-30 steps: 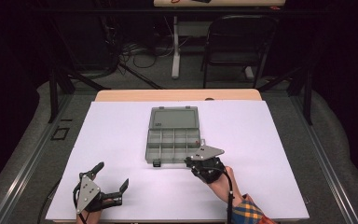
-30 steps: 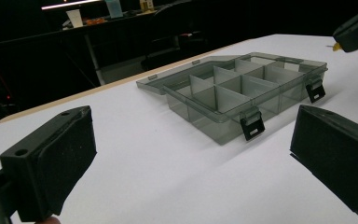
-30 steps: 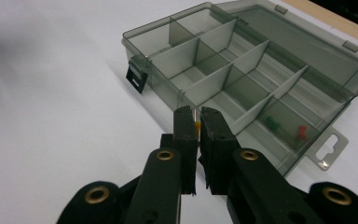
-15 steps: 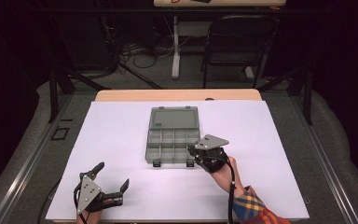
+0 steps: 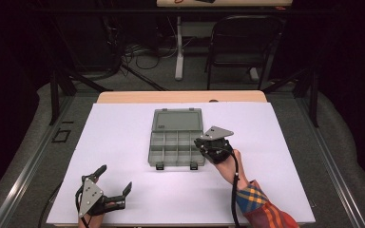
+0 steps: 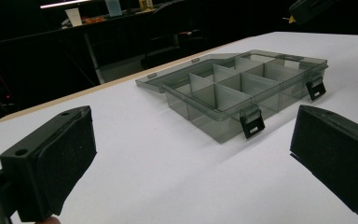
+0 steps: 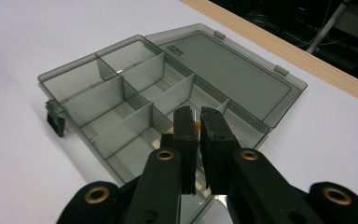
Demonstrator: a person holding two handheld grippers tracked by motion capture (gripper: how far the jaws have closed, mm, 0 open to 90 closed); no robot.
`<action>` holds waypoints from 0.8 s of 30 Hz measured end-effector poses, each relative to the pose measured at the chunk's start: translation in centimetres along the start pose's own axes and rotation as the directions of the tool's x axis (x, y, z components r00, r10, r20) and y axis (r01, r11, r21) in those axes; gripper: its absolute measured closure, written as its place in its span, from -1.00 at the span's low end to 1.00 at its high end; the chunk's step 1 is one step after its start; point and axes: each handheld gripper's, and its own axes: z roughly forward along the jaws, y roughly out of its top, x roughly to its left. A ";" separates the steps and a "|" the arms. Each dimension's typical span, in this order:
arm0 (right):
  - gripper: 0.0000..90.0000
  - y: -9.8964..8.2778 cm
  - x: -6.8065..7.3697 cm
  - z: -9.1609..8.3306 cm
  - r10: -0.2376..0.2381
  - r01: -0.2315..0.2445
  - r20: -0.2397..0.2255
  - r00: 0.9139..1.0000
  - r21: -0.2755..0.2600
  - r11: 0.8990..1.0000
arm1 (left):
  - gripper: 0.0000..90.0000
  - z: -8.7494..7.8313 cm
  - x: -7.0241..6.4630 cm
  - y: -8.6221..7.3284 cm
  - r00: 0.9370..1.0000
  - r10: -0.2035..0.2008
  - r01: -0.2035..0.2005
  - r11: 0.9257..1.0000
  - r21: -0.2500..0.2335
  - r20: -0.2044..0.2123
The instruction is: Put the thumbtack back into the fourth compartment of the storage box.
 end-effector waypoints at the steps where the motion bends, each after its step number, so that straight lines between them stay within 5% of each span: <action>1: 0.90 0.0 -0.1 0.1 0.002 -0.002 0.002 1.000 0.003 1.000 | -1.00 0.0 0.0 0.0 1.000 -0.003 0.003 1.000 -0.005 -0.001; 24: 0.88 -0.6 -3.3 5.2 0.056 -0.058 0.024 0.998 0.115 0.992 | -1.00 0.0 0.0 0.0 1.000 0.000 -0.001 1.000 0.001 0.005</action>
